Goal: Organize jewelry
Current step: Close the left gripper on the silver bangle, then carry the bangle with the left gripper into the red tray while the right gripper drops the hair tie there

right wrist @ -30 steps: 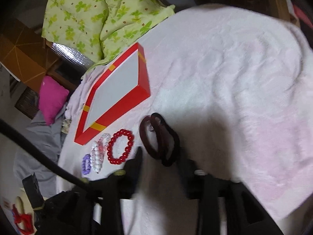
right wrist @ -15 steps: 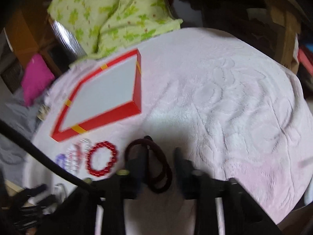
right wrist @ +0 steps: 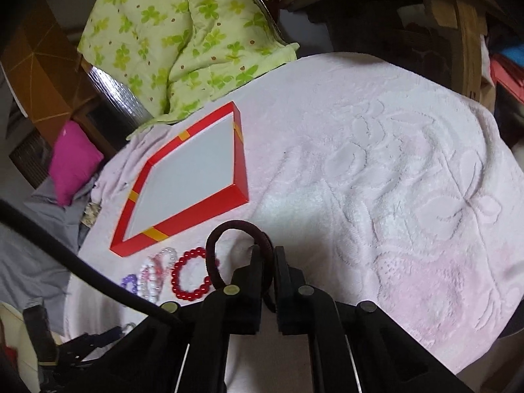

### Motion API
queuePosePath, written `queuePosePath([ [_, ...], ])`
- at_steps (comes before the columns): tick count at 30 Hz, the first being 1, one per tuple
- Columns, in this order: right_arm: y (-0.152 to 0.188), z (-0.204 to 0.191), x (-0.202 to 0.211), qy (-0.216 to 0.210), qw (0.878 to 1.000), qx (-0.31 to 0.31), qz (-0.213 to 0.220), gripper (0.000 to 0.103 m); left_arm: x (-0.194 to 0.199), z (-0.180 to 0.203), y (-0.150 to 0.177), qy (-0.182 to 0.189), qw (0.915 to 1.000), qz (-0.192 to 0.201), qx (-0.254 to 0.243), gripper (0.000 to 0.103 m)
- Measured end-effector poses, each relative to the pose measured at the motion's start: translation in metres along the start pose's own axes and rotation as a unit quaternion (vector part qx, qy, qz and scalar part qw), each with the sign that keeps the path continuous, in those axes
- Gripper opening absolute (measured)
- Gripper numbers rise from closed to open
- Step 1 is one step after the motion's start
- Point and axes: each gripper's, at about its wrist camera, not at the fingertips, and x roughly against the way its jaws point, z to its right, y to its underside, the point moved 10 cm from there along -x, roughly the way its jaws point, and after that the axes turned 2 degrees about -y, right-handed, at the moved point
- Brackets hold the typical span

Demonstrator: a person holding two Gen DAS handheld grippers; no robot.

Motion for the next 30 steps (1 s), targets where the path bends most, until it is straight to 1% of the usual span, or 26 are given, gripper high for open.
queuePosePath([
  [2,-0.001,-0.004,-0.001,-0.001,1.000,-0.001,0.002,0.006,0.002,-0.003,0.001,0.004,1.0000,-0.001,0.001,0.059],
  [4,0.000,-0.004,0.000,0.001,1.000,-0.004,0.003,0.006,0.007,-0.005,0.002,0.007,1.0000,-0.003,0.005,0.064],
  [6,-0.001,-0.005,0.003,0.001,1.000,-0.007,0.008,0.006,0.013,-0.005,-0.002,0.005,0.9999,0.009,0.007,0.074],
  [9,-0.007,-0.005,0.010,-0.003,1.000,-0.015,0.025,0.006,0.025,0.001,-0.001,0.014,0.9996,0.025,0.006,0.082],
  [11,-0.009,-0.008,0.015,-0.012,0.999,-0.020,0.032,0.007,0.024,0.009,0.001,0.018,0.9996,0.022,-0.004,0.084],
  [12,-0.010,-0.010,0.016,-0.015,0.999,-0.020,0.033,0.007,0.022,0.012,0.002,0.012,0.9997,0.020,-0.011,0.085],
  [16,-0.009,-0.025,0.018,-0.022,0.999,-0.008,0.032,0.007,0.005,0.015,-0.005,-0.023,0.9990,0.020,-0.034,0.084],
  [17,-0.009,-0.026,0.019,-0.023,0.999,-0.007,0.031,0.007,-0.001,0.014,-0.006,-0.031,0.9986,0.014,-0.041,0.084],
  [19,-0.011,-0.026,0.025,-0.023,0.999,-0.010,0.037,0.007,-0.009,0.013,-0.005,-0.019,0.9992,-0.001,-0.036,0.084],
  [21,-0.013,-0.025,0.028,-0.025,0.999,-0.012,0.041,0.006,-0.009,0.011,-0.006,-0.011,0.9995,0.000,-0.029,0.083],
  [22,-0.014,-0.023,0.028,-0.027,0.999,-0.017,0.040,0.007,-0.007,0.011,-0.007,-0.005,0.9996,0.003,-0.029,0.079],
  [23,-0.014,-0.022,0.029,-0.028,0.999,-0.020,0.039,0.007,-0.007,0.011,-0.008,-0.001,0.9995,0.006,-0.030,0.067],
  [24,-0.014,-0.021,0.029,-0.030,0.999,-0.024,0.038,0.007,-0.005,0.010,-0.010,0.003,0.9994,0.010,-0.033,0.061],
  [26,-0.015,-0.024,0.029,-0.036,0.998,-0.028,0.032,0.007,-0.003,0.008,-0.012,0.010,0.9994,0.013,-0.032,0.061],
  [30,-0.021,-0.040,0.024,-0.042,0.999,-0.019,0.021,0.007,0.004,0.005,-0.024,0.007,0.9990,0.025,-0.035,0.061],
])
